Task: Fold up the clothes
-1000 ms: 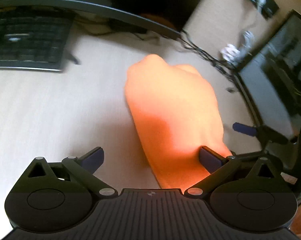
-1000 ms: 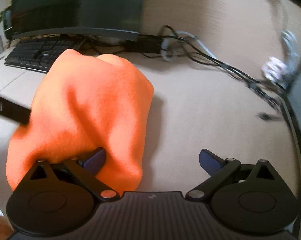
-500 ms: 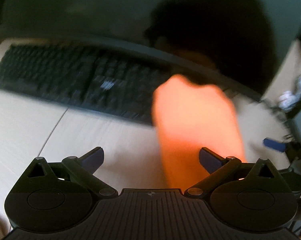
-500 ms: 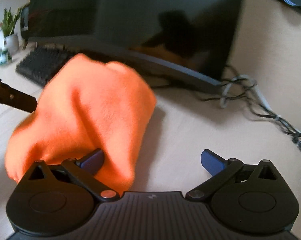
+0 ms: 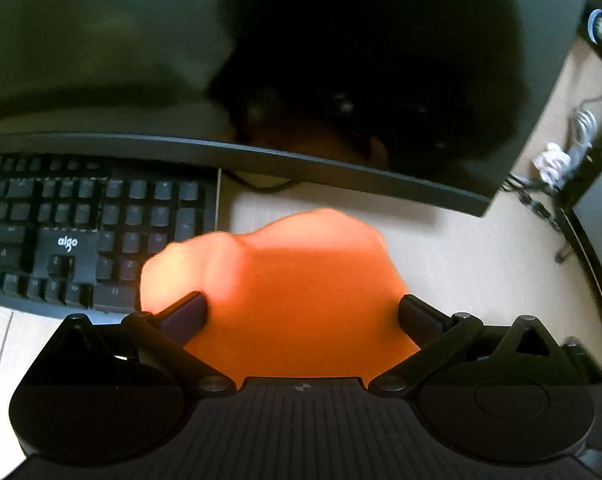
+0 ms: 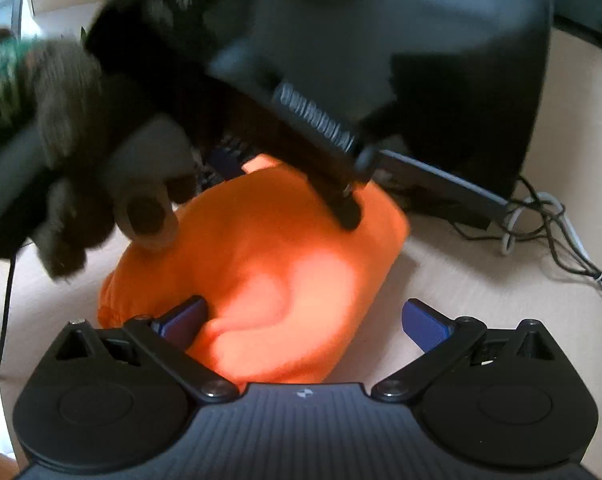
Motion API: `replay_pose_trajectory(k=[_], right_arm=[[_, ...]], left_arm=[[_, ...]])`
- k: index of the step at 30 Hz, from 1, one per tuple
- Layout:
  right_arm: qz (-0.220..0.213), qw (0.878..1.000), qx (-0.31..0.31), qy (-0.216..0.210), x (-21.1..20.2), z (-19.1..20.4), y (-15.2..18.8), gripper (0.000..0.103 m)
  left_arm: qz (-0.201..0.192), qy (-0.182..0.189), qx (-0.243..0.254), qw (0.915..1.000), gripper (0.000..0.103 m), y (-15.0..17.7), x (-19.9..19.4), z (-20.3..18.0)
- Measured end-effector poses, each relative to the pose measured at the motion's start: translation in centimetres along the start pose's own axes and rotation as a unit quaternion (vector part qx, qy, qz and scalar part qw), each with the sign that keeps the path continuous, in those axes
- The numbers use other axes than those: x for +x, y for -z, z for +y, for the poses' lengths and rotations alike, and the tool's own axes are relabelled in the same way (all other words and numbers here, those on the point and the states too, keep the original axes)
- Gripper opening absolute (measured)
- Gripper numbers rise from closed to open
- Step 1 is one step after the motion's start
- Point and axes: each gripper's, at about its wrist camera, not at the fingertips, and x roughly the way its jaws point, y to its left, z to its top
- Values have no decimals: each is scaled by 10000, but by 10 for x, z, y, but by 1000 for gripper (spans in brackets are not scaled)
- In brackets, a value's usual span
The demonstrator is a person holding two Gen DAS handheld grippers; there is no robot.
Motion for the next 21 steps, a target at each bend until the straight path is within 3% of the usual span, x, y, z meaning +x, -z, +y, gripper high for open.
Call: replay_pose_trajectory(k=[4, 7, 12, 17, 21], right_arm=[[-181, 9990, 241, -326, -19, -27, 0, 102], [-44, 9992, 217, -331, -14, -35, 9, 102], [128, 9987, 493, 3, 1, -32, 14, 102], [97, 9962, 723, 474, 10, -16, 12, 102], [67, 9908, 1100, 786, 2, -10, 4, 102]], left_arm=[[-129, -143, -66, 9998, 103, 1, -17, -11], [-134, -183, -132, 9997, 103, 5, -29, -11], [-204, -142, -219, 9995, 103, 21, -62, 11], [-287, -602, 24, 9978, 103, 64, -95, 40], [47, -785, 190, 9967, 103, 92, -86, 59]])
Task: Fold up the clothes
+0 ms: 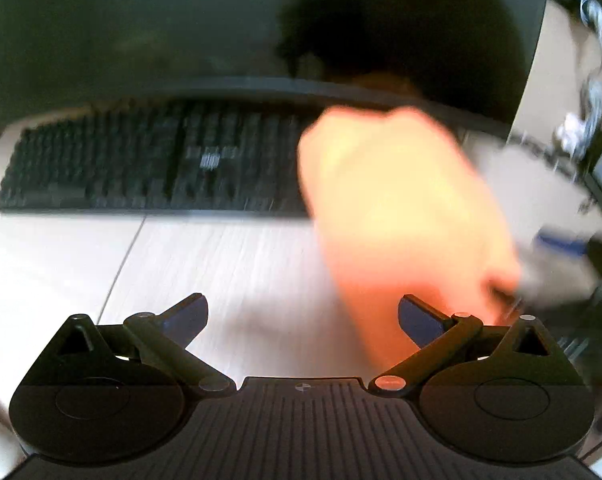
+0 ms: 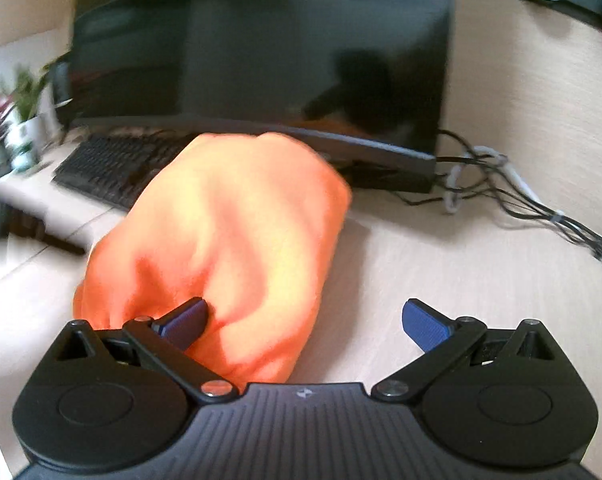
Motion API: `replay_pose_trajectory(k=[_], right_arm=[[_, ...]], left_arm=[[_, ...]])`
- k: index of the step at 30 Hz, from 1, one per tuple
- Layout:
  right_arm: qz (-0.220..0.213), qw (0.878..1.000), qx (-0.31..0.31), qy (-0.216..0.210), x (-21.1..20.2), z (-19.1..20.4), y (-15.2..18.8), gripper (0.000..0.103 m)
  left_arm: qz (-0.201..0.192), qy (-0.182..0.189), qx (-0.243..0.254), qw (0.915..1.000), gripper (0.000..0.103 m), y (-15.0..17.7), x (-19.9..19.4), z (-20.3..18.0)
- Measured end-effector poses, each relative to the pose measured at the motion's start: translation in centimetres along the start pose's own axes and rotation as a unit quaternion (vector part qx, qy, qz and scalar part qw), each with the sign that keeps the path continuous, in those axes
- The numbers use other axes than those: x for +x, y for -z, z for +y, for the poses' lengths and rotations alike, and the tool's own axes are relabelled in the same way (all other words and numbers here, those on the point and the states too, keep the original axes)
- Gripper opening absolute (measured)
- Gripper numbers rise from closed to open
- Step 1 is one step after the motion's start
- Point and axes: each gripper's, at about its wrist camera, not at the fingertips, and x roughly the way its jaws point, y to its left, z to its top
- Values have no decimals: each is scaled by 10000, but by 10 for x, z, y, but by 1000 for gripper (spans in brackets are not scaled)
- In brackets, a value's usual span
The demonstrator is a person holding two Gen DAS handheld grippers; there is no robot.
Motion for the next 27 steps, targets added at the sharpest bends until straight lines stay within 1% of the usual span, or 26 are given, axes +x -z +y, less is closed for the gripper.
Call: replay_pose_trajectory(k=[3, 5, 7, 8, 10, 12, 13, 14, 16, 17, 18, 20, 21, 22, 24, 25, 27], right_arm=[[-67, 9980, 624, 71, -26, -9, -9, 103], [103, 9980, 555, 277, -25, -9, -13, 103], [277, 9974, 451, 496, -23, -8, -15, 103], [384, 9967, 237, 670, -14, -4, -12, 103], [701, 9926, -98, 984, 8, 4, -4, 103], [866, 9898, -189, 1117, 17, 9, 3, 103], [858, 9894, -192, 1154, 13, 10, 4, 103], [833, 9893, -183, 1185, 9, 10, 3, 103], [650, 9908, -53, 1188, -6, 7, -5, 103], [558, 9913, 12, 1190, -13, 6, -10, 103], [467, 9918, 76, 1191, -21, 4, -14, 103], [299, 9924, 215, 1175, -33, 2, -24, 103], [291, 9932, 324, 1077, -28, 2, -31, 103], [283, 9938, 433, 979, -23, 2, -38, 103], [282, 9944, 638, 797, -12, 3, -52, 103], [353, 9941, 654, 784, 3, 6, -53, 103], [544, 9931, 470, 922, 30, 15, -48, 103]], left_arm=[[174, 39, -33, 9998, 103, 3, 14, 6], [224, 120, -52, 9997, 103, 2, 23, 5], [173, 113, -37, 9998, 103, 2, 26, 4], [140, 101, -27, 9998, 103, 2, 27, 4], [141, 315, -208, 9992, 103, 4, 22, 7], [37, 562, -368, 9977, 103, 4, 11, 10], [-74, 705, -450, 9965, 103, 4, 4, 13], [-158, 883, -571, 9943, 103, 1, -1, 15], [-272, 1239, -809, 9886, 103, -4, -6, 19], [-299, 1356, -834, 9868, 103, -6, -6, 19], [-318, 1399, -739, 9869, 103, -8, -3, 16], [-259, 1177, -359, 9921, 103, -10, 10, 6], [-192, 1078, -232, 9937, 103, -10, 19, 3], [-105, 1081, -213, 9939, 103, -10, 27, 1], [-45, 1216, -300, 9921, 103, -8, 35, 3], [-53, 1275, -327, 9913, 103, -7, 37, 4], [-67, 1269, -295, 9915, 103, -8, 40, 5]])
